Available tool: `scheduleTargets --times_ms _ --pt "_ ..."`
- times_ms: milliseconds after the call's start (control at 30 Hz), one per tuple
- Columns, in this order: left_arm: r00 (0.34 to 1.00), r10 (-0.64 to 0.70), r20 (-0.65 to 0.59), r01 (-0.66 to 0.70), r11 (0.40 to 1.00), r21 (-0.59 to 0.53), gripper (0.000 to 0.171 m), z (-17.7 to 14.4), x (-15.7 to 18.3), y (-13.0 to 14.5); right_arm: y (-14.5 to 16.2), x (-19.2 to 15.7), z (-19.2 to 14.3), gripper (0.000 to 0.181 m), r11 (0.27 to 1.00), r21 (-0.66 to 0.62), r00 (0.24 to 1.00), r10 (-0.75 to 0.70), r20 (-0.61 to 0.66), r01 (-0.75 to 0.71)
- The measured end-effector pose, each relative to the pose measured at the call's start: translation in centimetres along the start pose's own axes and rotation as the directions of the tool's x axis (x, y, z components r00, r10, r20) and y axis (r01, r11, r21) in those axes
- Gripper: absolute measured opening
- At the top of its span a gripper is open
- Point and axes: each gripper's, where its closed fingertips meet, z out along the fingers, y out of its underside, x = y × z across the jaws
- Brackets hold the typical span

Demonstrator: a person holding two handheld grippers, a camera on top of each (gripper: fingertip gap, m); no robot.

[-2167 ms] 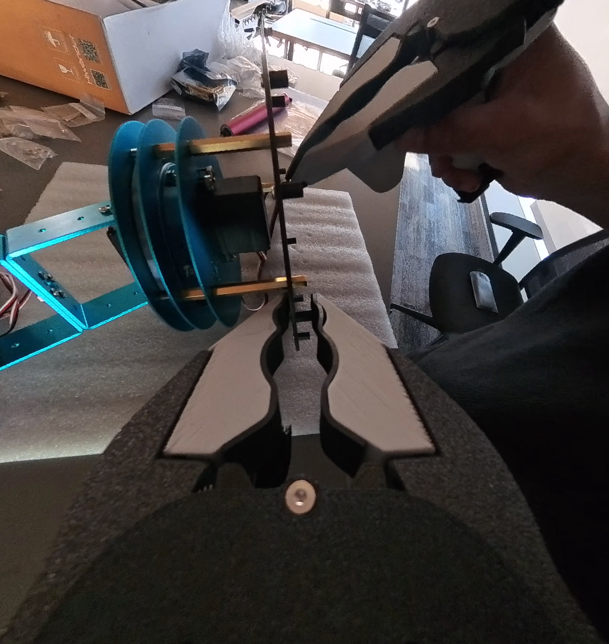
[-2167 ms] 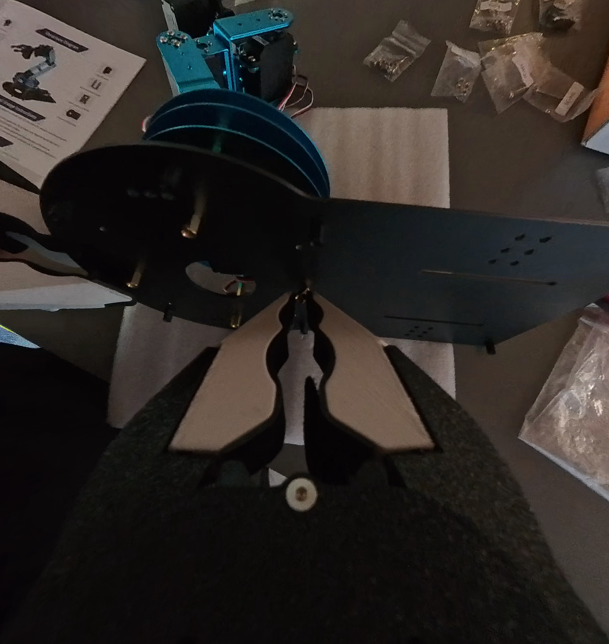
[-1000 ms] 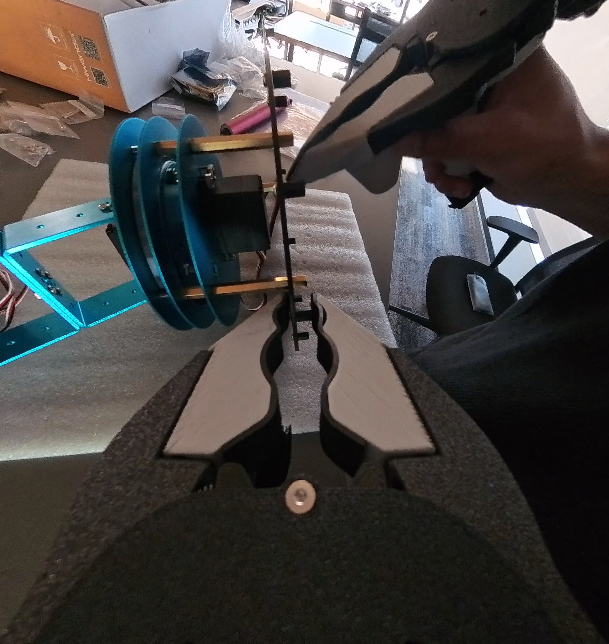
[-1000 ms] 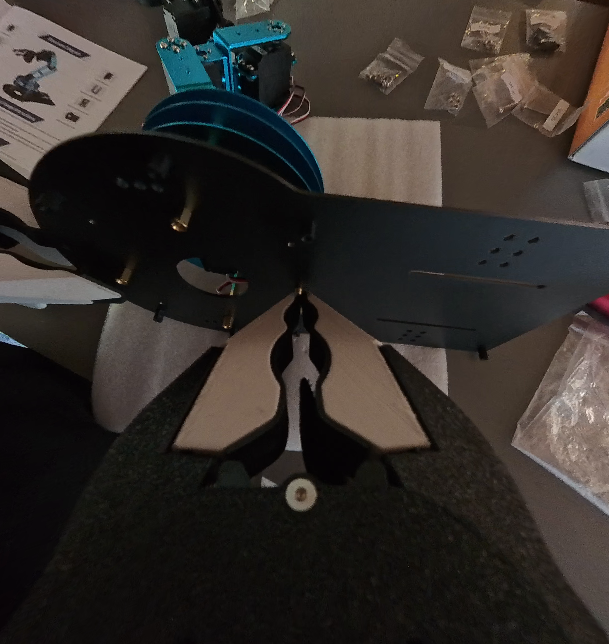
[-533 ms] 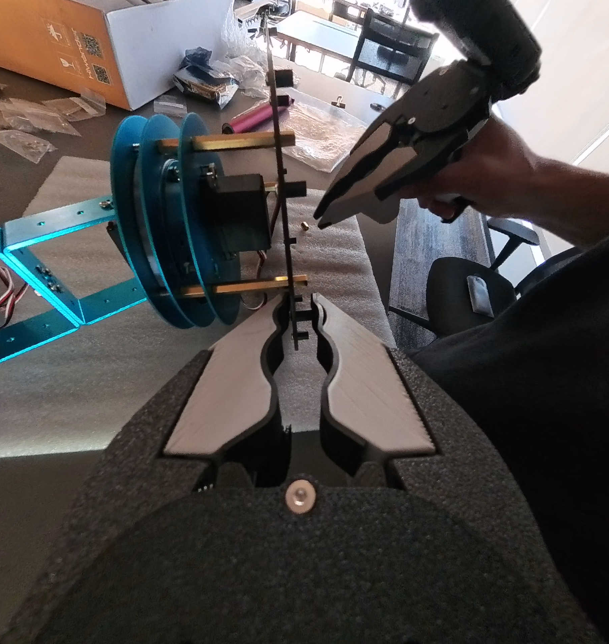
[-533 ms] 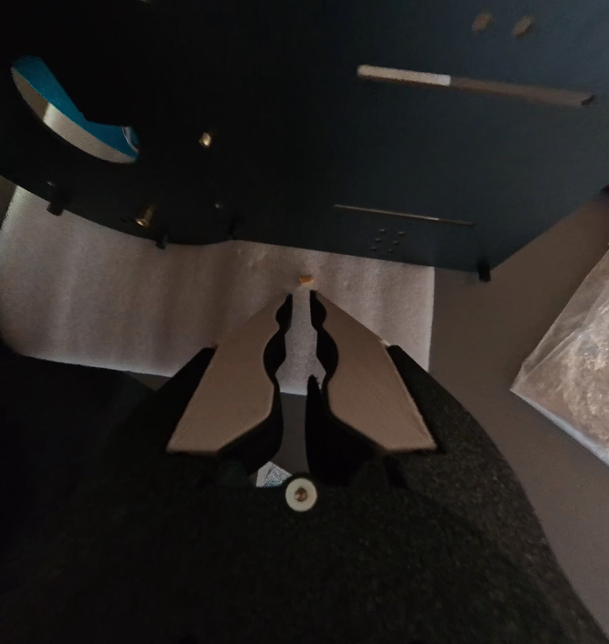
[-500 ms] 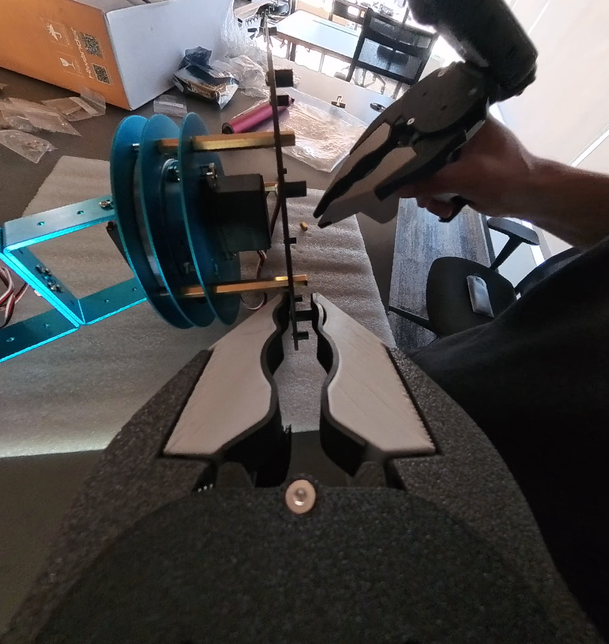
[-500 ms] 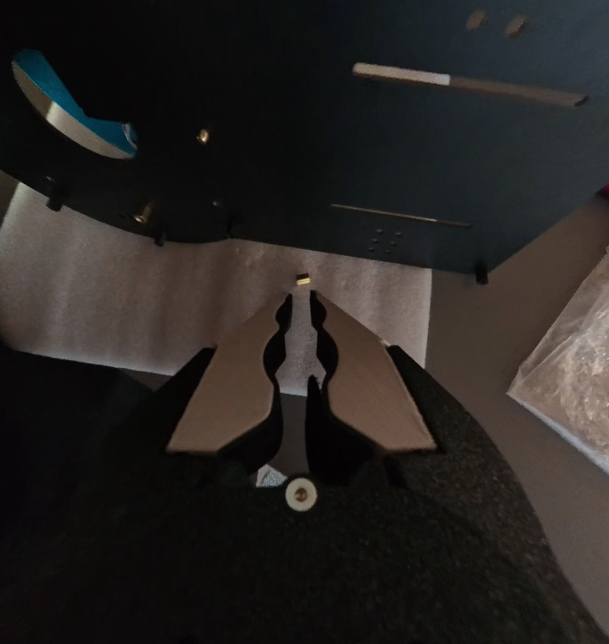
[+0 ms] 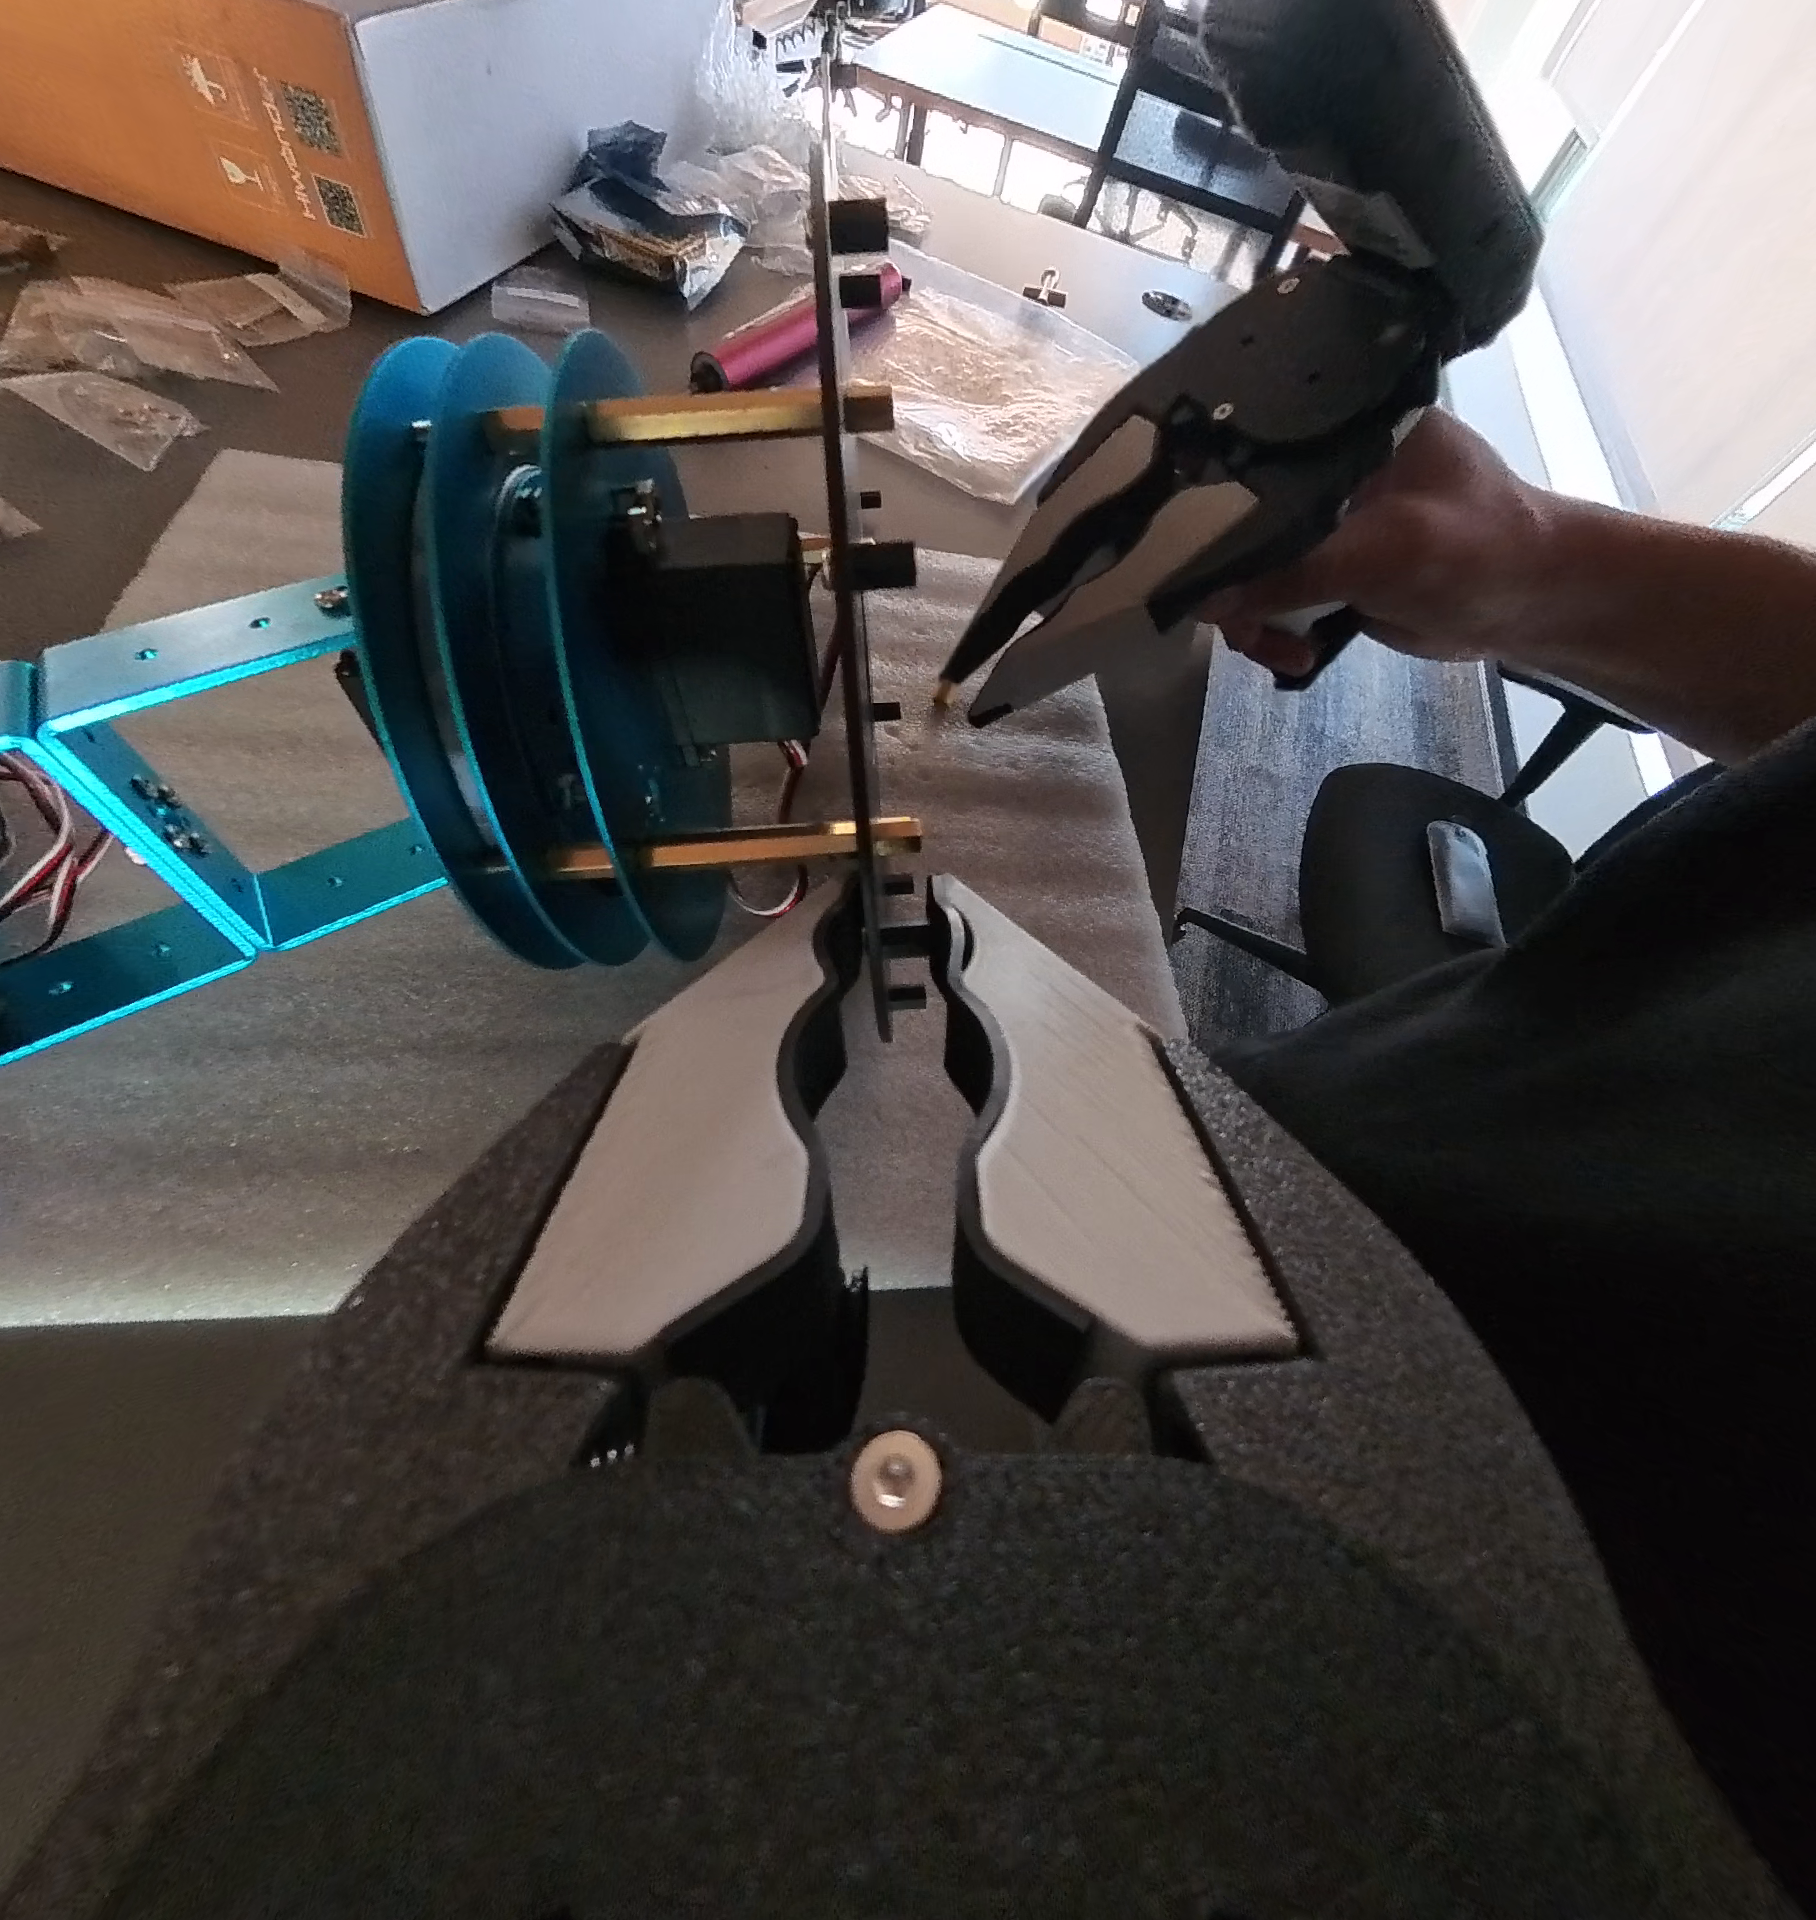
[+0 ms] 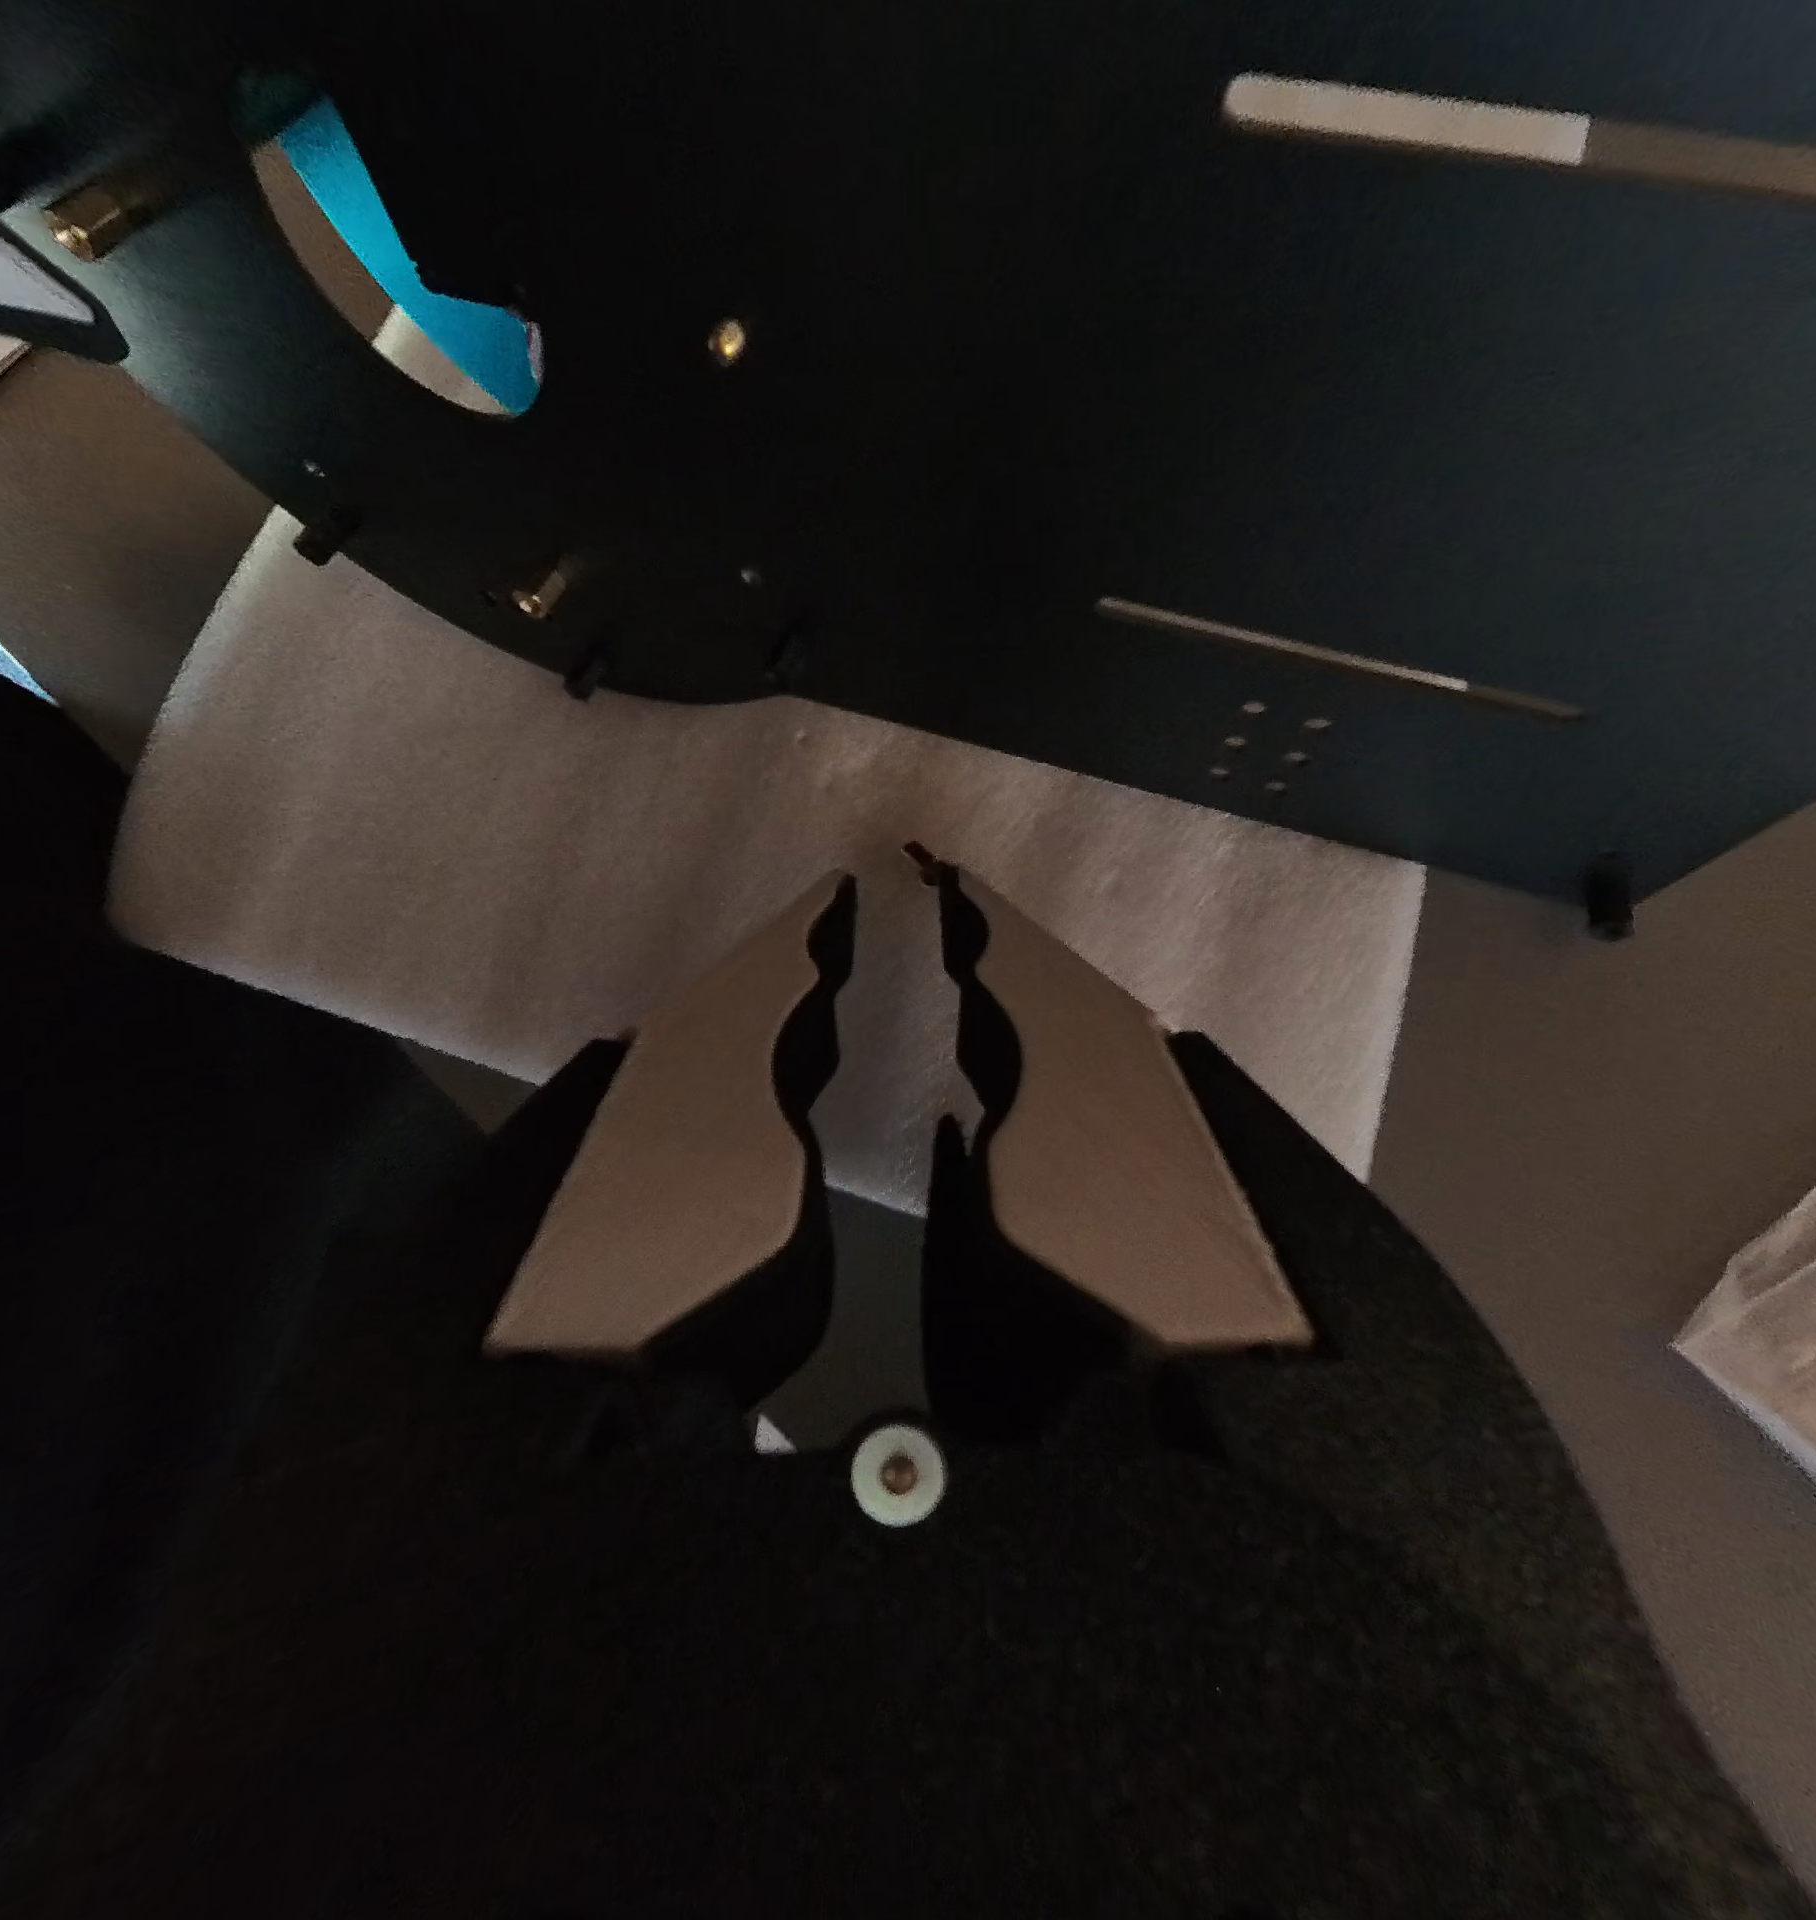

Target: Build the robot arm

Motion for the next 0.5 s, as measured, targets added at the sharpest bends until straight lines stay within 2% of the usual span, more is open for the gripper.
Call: scheduleTargets --times_ms 133,500 --pt "1.0 0.008 0.004 -0.008 1.0 -0.006 0.011 0.01 -0.01 0.02 0.03 0.19 -0.25 0.014 1.0 0.008 1.0 -0.022 -0.01 0.022" --pt "1.0 0.016 0.008 -0.016 1.0 -0.014 0.011 0.03 -0.03 0.05 -0.06 -0.05 0.26 0.006 0.973 0.061 0.975 -0.223 0.012 0.222"
